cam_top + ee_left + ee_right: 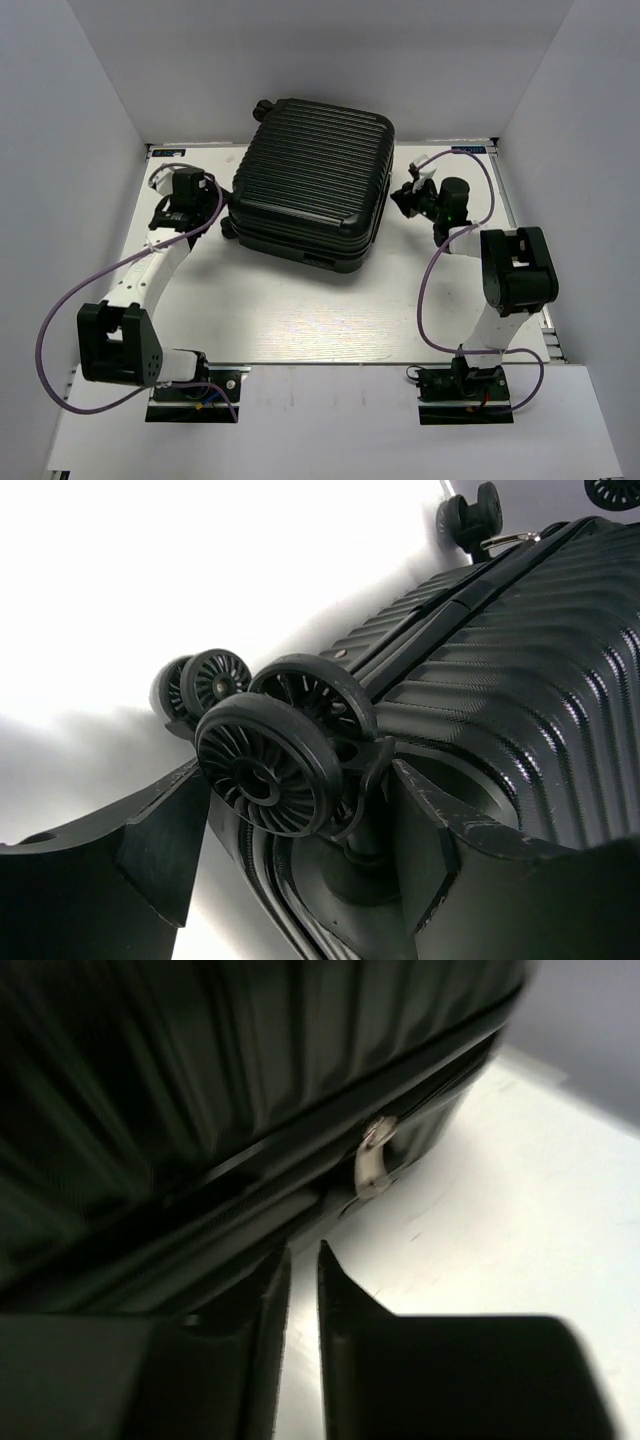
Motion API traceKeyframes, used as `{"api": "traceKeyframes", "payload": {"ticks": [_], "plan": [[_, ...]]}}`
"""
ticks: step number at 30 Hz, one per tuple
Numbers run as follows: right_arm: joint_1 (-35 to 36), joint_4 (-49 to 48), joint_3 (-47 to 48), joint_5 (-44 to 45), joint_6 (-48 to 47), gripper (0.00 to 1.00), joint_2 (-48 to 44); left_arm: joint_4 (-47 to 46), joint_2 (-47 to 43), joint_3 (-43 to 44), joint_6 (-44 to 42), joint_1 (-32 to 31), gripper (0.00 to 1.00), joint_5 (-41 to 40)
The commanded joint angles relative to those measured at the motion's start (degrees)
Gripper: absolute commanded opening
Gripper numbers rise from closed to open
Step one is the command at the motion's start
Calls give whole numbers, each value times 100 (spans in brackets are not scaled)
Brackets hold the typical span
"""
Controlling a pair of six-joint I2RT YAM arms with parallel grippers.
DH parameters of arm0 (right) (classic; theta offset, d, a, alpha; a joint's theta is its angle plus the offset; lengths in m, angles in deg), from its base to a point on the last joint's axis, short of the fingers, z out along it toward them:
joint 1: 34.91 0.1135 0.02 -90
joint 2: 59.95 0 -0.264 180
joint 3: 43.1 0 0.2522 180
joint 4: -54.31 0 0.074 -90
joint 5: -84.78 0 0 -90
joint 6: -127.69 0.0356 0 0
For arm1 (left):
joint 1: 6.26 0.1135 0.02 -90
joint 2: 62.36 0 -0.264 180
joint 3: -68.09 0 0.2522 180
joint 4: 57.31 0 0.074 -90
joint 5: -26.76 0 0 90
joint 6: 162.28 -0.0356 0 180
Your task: Pack the luggage
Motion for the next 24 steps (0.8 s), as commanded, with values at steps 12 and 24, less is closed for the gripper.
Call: {"api": "traceKeyframes", "payload": {"ticks": [12,24], "plan": [[-304,1488,814,-1498,-182,51,-33,-2,1831,927,-3960,1126,0,1563],[-243,1347,1510,-1411,398,52,609,-204,1780,920,-3908,1170,0,1748]]}}
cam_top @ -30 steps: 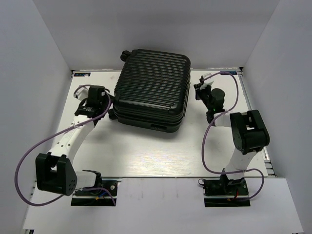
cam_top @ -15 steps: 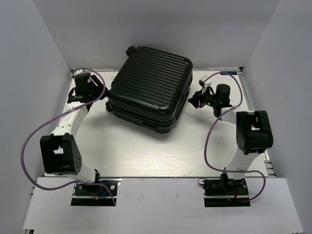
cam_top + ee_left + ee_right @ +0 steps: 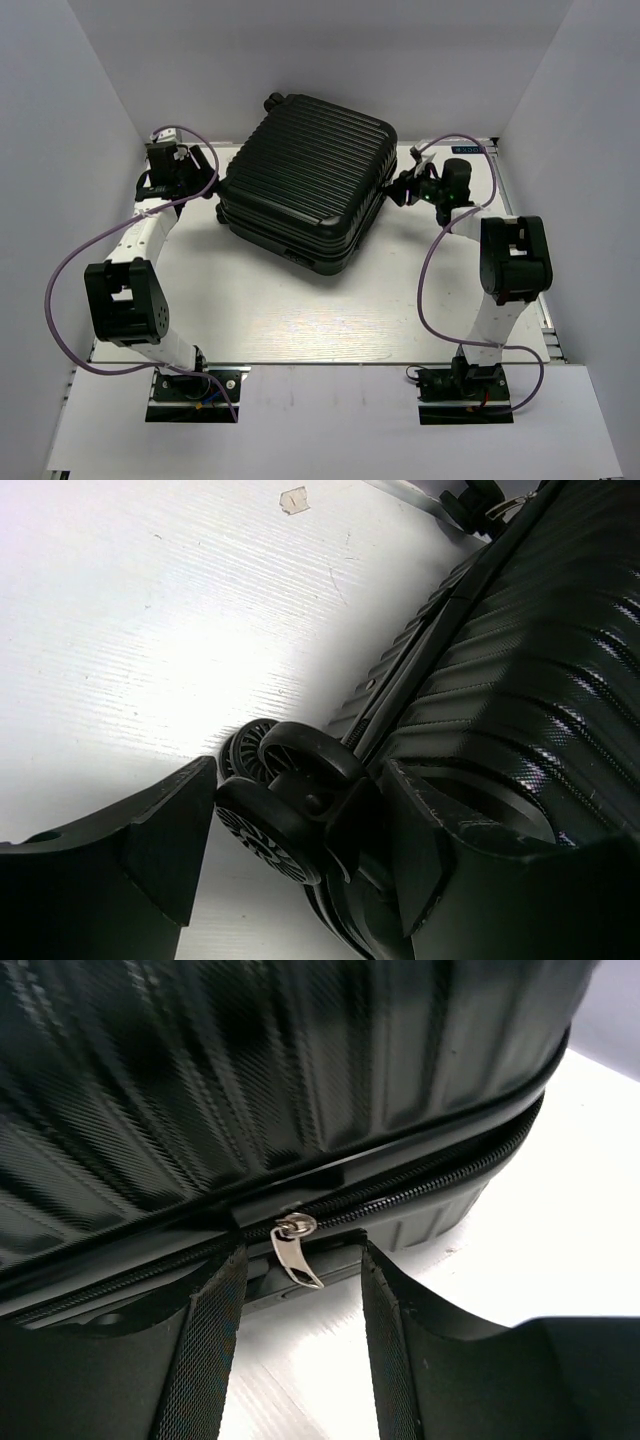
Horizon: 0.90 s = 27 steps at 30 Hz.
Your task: Pack the luggage
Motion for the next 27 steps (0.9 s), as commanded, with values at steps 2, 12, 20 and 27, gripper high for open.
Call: {"api": "traceKeyframes", "payload": {"ticks": [2,12,20,27], "plan": [[50,22,242,-162,119,52,128,681,230,-311,-260,25,0,-203],[217,392,550,-223,-181,23,348,637,282,-250,-348,25,0,-107],[235,-785,76,925,637,0,225,619,291,-276,-462,34,0,-72],[244,-1067,21,2903,1190,0,251,654,361,-276,-612,43,0,-133]]}}
